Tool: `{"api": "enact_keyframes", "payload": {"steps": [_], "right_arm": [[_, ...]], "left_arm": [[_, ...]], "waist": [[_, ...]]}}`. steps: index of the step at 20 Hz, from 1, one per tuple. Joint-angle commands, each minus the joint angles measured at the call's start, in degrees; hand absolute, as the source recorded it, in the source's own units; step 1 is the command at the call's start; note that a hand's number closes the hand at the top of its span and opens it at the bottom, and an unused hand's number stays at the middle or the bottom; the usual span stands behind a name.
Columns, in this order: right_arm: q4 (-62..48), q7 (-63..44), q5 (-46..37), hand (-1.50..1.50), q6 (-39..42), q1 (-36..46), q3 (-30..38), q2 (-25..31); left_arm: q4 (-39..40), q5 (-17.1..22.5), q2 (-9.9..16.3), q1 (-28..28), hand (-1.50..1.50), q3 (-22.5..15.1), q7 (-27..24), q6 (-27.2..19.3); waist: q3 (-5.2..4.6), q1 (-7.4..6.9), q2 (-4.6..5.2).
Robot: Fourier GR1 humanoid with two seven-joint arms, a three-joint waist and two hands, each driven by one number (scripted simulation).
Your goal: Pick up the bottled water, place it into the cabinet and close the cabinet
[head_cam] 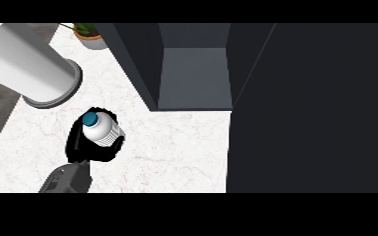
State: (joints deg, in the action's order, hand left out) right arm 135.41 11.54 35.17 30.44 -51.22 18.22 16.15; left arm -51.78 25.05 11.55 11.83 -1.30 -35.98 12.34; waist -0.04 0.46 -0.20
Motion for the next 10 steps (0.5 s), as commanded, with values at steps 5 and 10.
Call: {"api": "enact_keyframes", "payload": {"steps": [5, 10], "right_arm": [[9.85, -1.55, 6.89, -1.50, 0.35, -4.02, 2.80, 0.05], [10.14, -5.03, 10.07, -1.50, -3.63, -0.63, 3.97, 2.53]], "left_arm": [[-13.85, -2.89, -7.22, 0.14, 1.50, -6.42, 10.67, -11.01], [-17.71, -6.67, -10.08, 2.51, 1.50, -8.32, 13.53, -18.66]], "waist": [[0.03, 0.12, -0.21], [-0.02, -0.05, 0.09]]}}
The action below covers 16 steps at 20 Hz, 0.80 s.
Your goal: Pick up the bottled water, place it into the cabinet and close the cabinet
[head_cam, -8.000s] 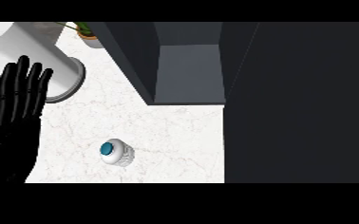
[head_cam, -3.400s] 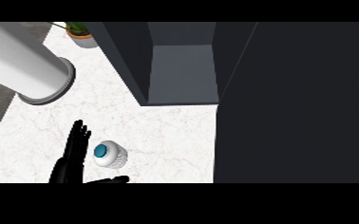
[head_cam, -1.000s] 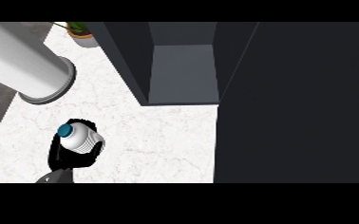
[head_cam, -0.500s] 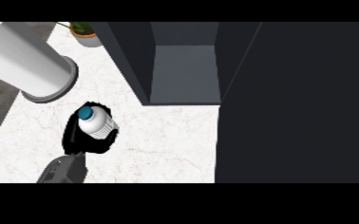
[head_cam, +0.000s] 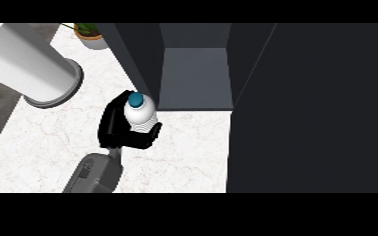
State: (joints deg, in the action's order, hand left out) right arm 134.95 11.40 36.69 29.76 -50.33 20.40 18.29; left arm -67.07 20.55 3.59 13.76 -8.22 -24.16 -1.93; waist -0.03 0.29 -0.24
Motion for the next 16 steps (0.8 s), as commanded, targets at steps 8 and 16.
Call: {"api": "enact_keyframes", "payload": {"steps": [8, 16], "right_arm": [[9.95, -5.72, 7.06, -1.50, -4.46, 1.06, -0.86, 0.34], [10.31, -4.66, 9.01, -1.50, -1.41, -2.03, 0.72, -0.84]], "left_arm": [[0.38, -1.15, -3.55, 15.49, 1.50, -6.94, 10.06, -19.79], [11.07, -4.71, -3.58, 19.74, 1.50, -8.31, 8.75, -26.51]], "waist": [[-0.05, 0.92, 0.31], [-0.07, 1.52, 0.35]]}}
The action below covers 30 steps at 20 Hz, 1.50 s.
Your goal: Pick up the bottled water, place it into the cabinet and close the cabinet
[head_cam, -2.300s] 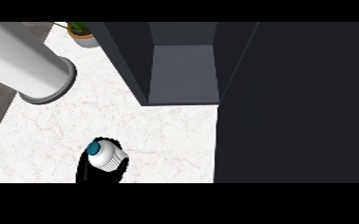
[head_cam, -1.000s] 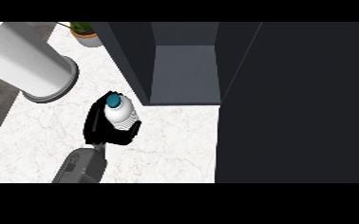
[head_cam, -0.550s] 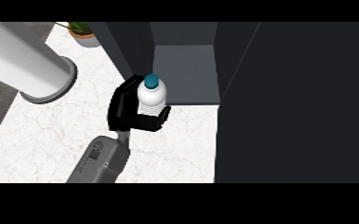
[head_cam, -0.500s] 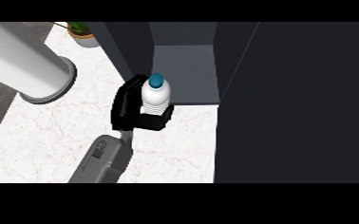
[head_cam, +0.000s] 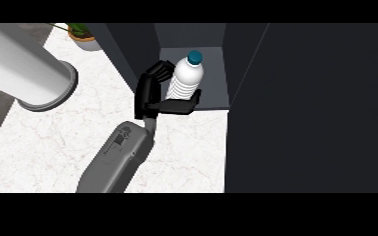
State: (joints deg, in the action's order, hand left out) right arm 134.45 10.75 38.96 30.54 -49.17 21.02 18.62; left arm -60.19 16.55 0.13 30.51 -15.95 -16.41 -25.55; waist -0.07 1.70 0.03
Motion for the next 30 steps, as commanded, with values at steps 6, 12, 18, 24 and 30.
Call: {"api": "enact_keyframes", "payload": {"steps": [6, 12, 18, 24, 30], "right_arm": [[7.41, -2.82, 6.70, -1.50, -0.41, -1.17, 0.06, -0.20], [7.60, -4.78, 8.80, -1.50, -1.91, -1.50, -0.12, 0.01], [6.78, -1.89, 8.42, -1.50, 1.74, -3.24, 1.47, 0.24], [6.00, -2.43, 7.55, -1.50, 1.38, -2.29, -0.24, 0.48], [6.50, -2.19, 8.12, -1.50, 0.51, -0.71, -0.43, 1.38]], "left_arm": [[16.67, 4.52, -0.13, 10.78, 1.50, 1.31, -2.24, -2.98], [24.50, 5.40, -0.13, 17.22, 1.50, 3.30, -3.98, -2.99], [34.50, 5.84, 0.04, 25.06, 1.50, 7.58, -7.34, -3.67], [41.51, 5.31, -0.11, 29.96, 1.50, 6.66, -9.96, -5.91], [47.51, 3.96, 0.22, 36.10, -1.50, 7.25, -8.00, -7.98]], "waist": [[-0.04, 0.84, 0.44], [-0.03, 0.91, 0.44], [-0.04, 2.11, 0.70], [-0.04, 2.30, 1.00], [-0.06, 3.15, 1.33]]}}
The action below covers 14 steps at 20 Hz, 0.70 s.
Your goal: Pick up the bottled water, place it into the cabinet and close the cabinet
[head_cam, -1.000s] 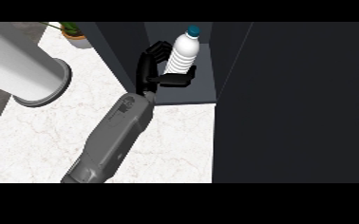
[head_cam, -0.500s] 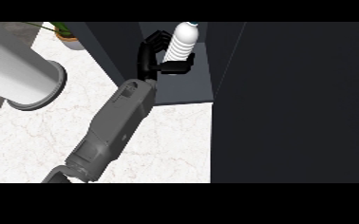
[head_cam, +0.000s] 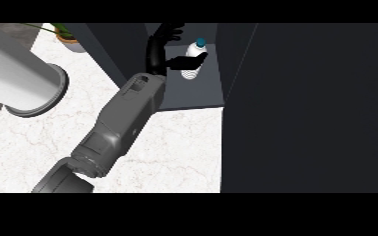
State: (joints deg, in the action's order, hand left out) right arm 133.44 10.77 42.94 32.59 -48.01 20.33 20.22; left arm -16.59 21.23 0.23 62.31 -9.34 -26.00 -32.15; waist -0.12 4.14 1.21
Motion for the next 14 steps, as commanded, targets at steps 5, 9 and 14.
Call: {"api": "enact_keyframes", "payload": {"steps": [5, 9, 14], "right_arm": [[4.37, -1.44, 2.13, -1.50, -0.56, 0.67, 0.04, 0.38], [1.84, -1.27, 0.12, -1.50, 0.39, 1.38, -0.97, -0.43], [4.35, -1.82, 2.85, -1.50, -1.76, 0.82, 1.91, 0.45]], "left_arm": [[7.48, -0.84, 1.18, 5.70, -1.50, 1.66, 1.01, 0.42], [8.20, -1.29, 1.02, 3.94, -1.50, 2.06, -3.40, 2.30], [4.43, 1.19, -0.19, 5.00, -1.50, 4.73, -7.88, 5.81]], "waist": [[0.02, 0.66, 0.37], [0.03, 0.07, 0.26], [-0.03, -0.20, -0.06]]}}
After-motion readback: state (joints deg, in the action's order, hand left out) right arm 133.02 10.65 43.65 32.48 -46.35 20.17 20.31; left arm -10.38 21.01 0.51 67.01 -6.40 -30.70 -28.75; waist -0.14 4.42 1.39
